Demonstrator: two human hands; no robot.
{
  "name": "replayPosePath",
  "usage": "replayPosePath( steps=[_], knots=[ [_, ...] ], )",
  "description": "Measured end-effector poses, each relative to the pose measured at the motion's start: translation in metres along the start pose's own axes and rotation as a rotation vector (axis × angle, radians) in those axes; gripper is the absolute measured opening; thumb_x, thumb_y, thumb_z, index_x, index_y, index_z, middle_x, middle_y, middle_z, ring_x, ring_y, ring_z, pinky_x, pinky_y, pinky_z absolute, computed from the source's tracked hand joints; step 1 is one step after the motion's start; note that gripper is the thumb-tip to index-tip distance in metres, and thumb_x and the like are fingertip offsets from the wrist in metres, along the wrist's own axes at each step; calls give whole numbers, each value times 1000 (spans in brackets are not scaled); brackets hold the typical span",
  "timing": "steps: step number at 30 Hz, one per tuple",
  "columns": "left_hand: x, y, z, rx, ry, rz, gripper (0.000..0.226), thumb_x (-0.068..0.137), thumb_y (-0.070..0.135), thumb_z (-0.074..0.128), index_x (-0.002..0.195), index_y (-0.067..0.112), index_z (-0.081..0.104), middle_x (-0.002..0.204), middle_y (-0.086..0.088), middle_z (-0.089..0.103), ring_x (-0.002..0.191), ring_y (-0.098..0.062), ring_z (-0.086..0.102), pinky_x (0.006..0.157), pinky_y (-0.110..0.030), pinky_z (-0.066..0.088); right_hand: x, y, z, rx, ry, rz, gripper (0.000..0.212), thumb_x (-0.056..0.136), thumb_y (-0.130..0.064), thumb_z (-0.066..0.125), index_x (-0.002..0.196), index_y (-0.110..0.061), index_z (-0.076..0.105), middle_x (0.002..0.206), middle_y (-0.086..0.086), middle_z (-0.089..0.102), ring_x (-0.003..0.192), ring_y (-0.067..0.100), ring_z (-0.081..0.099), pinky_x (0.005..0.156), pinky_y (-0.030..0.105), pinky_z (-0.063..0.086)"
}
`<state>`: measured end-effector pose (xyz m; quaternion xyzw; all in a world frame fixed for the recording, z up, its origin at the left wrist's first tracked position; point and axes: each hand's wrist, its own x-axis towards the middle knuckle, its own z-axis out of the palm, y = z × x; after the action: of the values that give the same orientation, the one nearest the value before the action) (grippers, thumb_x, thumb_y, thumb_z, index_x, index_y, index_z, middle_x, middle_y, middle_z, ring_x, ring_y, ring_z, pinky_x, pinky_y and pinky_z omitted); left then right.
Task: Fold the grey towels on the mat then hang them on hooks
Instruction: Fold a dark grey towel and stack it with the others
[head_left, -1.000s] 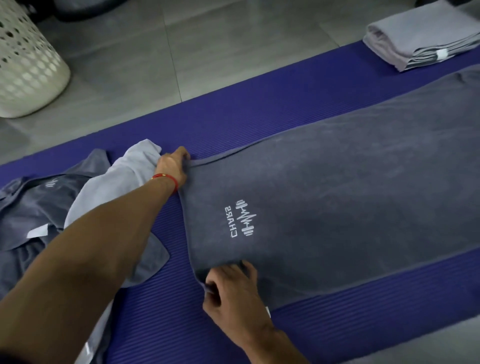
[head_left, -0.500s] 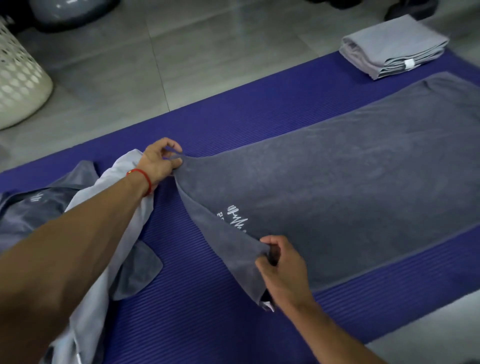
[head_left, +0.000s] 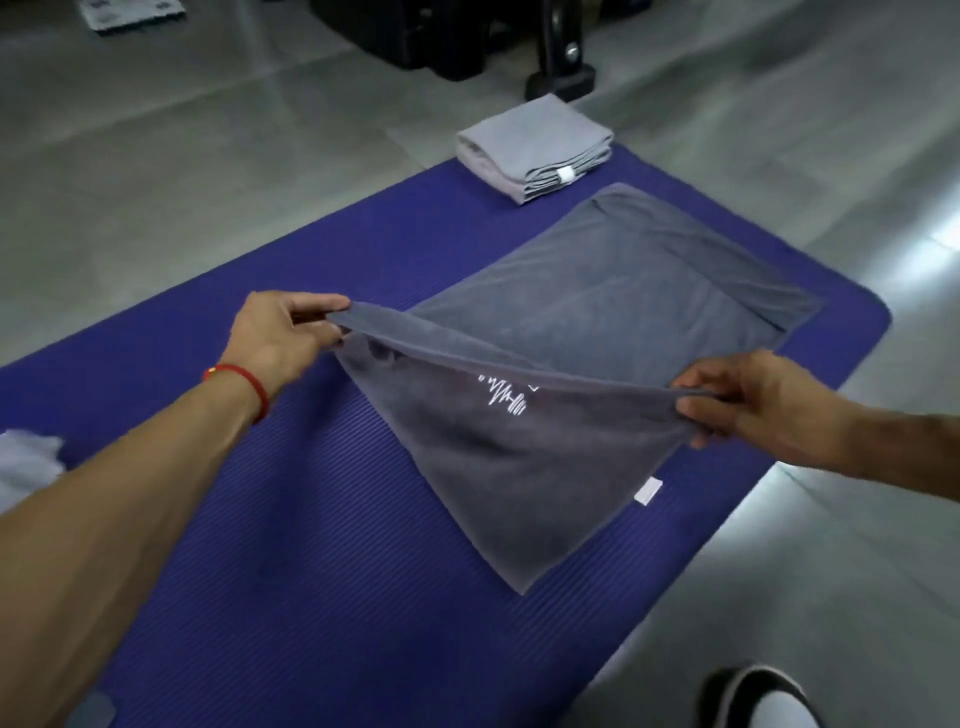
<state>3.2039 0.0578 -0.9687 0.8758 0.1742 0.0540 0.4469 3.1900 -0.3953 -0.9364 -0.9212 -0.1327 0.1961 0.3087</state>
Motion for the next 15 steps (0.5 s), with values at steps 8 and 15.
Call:
replayPosePath(
  steps=[8,15],
  knots=[
    [92,117,137,53,-15,146,14,97,7,57,99,10,71,84,-11,71,59,-19,71,52,-16,57,29,118,-62,297,469,136,16,100,-11,61,93,-19,74,71,-10,73,63,8,67,67,17,55],
    [191,210,263,134,-87,226,13,98,4,53,95,11,64,86,-16,70,58,-16,71,61,-30,63,95,212,-57,309,879,364,13,101,-20,59,101,-26,71,78,-26,65,69,-11,61,62,-1,40]
  ],
)
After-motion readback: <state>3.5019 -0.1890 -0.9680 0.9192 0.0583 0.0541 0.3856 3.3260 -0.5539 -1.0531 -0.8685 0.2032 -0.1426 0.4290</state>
